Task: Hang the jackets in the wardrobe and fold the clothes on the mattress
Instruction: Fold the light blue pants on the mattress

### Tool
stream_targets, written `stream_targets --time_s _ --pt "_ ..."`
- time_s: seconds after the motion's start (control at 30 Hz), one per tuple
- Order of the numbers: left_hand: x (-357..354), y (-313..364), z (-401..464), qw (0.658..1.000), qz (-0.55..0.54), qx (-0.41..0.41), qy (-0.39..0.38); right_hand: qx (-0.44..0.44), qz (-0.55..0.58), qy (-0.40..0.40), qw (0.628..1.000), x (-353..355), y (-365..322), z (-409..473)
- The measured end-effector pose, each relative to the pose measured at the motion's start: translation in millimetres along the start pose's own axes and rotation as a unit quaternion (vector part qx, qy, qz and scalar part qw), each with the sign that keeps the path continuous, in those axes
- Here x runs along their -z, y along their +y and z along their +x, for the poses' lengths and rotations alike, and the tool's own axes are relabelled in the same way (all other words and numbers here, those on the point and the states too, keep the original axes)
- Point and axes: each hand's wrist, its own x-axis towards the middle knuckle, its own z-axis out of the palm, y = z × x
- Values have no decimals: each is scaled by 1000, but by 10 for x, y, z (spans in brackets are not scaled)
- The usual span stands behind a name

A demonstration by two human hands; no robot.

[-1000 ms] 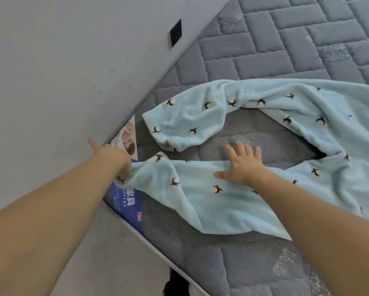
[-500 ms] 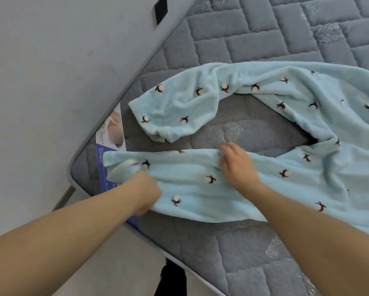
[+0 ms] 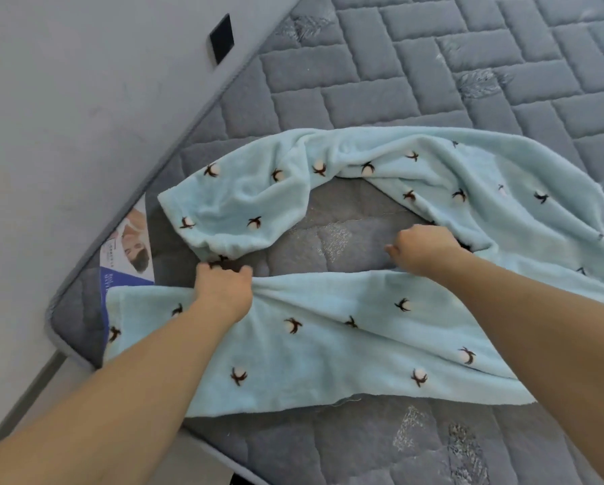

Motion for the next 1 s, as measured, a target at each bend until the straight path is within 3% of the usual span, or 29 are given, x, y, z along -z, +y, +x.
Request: stream_targets --time_s 0.03,0.1,0.13,0.17,0.2,0.23,0.27,0.3,0.37,0.43,0.47,0.5,0.53,0.6,0.63,0.67,0.77,0.83,0.93,1.0 --pt "33 -33 16 1000 -21 15 9 1 -5 49 999 17 59 34" --pt "180 -125 75 975 -170 79 115 -2 27 149 988 23 87 121" --pt "284 -200 122 927 -290 152 182 -17 53 184 981 24 49 162" --pt "400 -296 191 847 -419 237 225 -30 67 195 978 38 -13 215" --pt "511 -394 268 751 -539 318 212 -39 75 180 980 87 -91 260" --pt "616 -458 342 674 -621 372 148 -45 88 166 981 143 -186 317" --pt "685 -485 424 633 -665 389 73 -54 101 147 983 227 -305 391" --pt "730 -417 498 621 -692 367 11 -68 115 126 983 271 -381 428" --pt "733 -311 616 641 -704 305 -1 -87 137 114 980 327 -545 515" --pt "813 -454 667 730 -605 271 165 -102 142 133 976 398 -582 578" --pt "869 -631 639 783 -505 259 254 -110 140 138 974 423 -558 597" --pt "888 -848 602 836 -385 257 296 -120 142 135 973 446 -516 601" --pt "880 -1055 557 879 -274 280 270 -130 150 128 972 453 -463 601" --pt "895 -1229 449 933 -109 323 113 -160 178 108 965 408 -309 603" --pt "926 -1156 435 954 -43 289 74 -175 192 97 961 380 -230 603" --pt "958 -986 469 973 -13 216 85 -184 197 89 959 345 -160 611" --pt "1117 -260 703 983 -90 -13 162 -178 131 120 968 226 16 696" --pt "1211 119 889 982 -102 -50 152 -198 110 136 965 160 98 741" --pt "1299 332 1151 985 -34 -59 161 -279 188 124 934 31 245 753" --pt "1419 252 1268 970 -86 -55 220 -285 215 124 926 -60 357 746"
